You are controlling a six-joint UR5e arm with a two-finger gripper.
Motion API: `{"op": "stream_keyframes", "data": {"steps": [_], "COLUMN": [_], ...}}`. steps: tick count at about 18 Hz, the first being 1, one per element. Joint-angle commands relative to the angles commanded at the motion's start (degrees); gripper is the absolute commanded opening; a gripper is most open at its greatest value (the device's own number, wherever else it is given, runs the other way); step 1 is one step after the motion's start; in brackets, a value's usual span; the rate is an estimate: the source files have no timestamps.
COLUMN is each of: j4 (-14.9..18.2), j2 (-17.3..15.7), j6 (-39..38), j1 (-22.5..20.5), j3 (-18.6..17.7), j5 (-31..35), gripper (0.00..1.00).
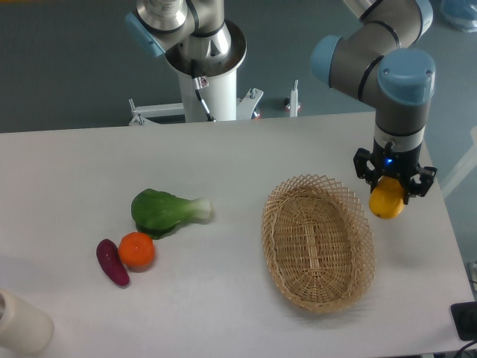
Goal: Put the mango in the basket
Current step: 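Carry the held yellow mango with the gripper over the wicker basket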
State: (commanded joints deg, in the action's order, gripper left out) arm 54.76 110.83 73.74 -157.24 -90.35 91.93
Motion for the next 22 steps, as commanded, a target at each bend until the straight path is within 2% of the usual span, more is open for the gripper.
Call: {"op": "stream_keyframes", "data": {"steps": [7,15,19,22], "j4": [0.09,-0.18,-0.97,-1.49], "j2": [-0.09,0.00,-1.49,-1.76], "j6": [0.00,-0.79,-2.28,-4.91], "j1": [0.00,0.35,1.14,4.30], "j3": [-0.35,-2.64,-7.19,-9.05], "j5": [0.09,0.09,0.09,0.78], "gripper": [0.45,0.45,0.44,0.45]}}
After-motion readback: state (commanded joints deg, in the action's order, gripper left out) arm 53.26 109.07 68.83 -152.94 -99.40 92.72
